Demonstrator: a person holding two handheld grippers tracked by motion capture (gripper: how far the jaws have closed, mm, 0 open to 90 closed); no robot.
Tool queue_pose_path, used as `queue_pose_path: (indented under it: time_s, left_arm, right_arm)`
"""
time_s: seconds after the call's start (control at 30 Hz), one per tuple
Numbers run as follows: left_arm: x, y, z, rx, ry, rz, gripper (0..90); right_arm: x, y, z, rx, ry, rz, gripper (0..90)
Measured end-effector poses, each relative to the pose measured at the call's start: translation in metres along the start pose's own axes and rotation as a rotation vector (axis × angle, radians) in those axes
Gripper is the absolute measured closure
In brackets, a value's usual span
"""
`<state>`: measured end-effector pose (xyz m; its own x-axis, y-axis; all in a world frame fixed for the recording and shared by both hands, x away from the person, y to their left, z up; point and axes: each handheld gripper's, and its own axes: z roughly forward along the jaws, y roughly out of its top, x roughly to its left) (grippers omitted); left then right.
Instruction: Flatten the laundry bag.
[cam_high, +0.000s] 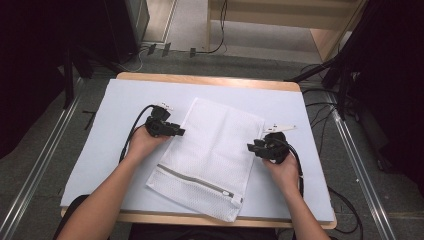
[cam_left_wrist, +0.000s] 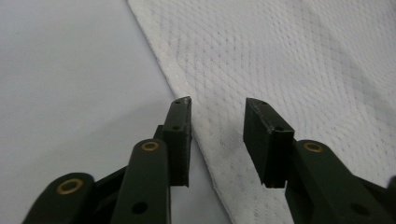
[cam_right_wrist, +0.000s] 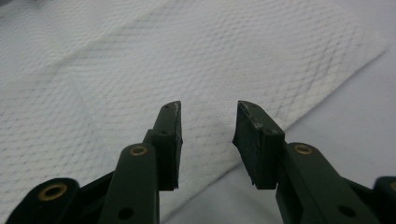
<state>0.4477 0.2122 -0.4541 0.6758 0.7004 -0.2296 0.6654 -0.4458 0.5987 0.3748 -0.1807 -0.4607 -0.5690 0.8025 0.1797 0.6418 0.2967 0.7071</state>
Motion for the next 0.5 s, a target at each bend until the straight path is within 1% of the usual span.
queue_pose_path:
  time_s: [0.07, 0.1, 0.2, 0.23, 0.33, 0.4, 0.43, 0.5]
  left_arm:
    - [-0.002, 0.000, 0.000, 0.006, -0.001, 0.004, 66.3]
    - [-0.002, 0.000, 0.001, 0.005, -0.008, -0.002, 68.2]
    - [-0.005, -0.001, 0.002, 0.003, 0.017, 0.016, 74.3]
    - [-0.005, -0.001, 0.002, 0.003, 0.025, 0.020, 76.1]
    - [-0.004, -0.002, 0.002, 0.002, 0.021, 0.010, 81.6]
    - [-0.003, -0.002, 0.002, 0.006, 0.009, -0.006, 87.1]
    - [-0.003, -0.002, 0.002, 0.008, 0.007, -0.008, 88.9]
    - [-0.004, -0.002, 0.003, 0.012, 0.012, -0.006, 89.7]
  right_arm:
    - [-0.002, -0.001, -0.001, -0.004, -0.010, 0.010, 62.8]
    - [-0.003, -0.001, -0.002, -0.007, -0.018, 0.017, 62.7]
    - [-0.005, -0.003, -0.003, -0.009, -0.030, 0.032, 61.9]
    - [-0.006, -0.003, -0.002, -0.010, -0.032, 0.030, 61.3]
    - [-0.009, -0.004, 0.000, -0.003, -0.054, 0.045, 59.2]
    - [-0.010, -0.006, 0.002, 0.003, -0.071, 0.046, 58.1]
    - [-0.011, -0.006, 0.003, 0.009, -0.086, 0.050, 57.1]
    - [-0.011, -0.007, 0.004, 0.010, -0.113, 0.054, 54.3]
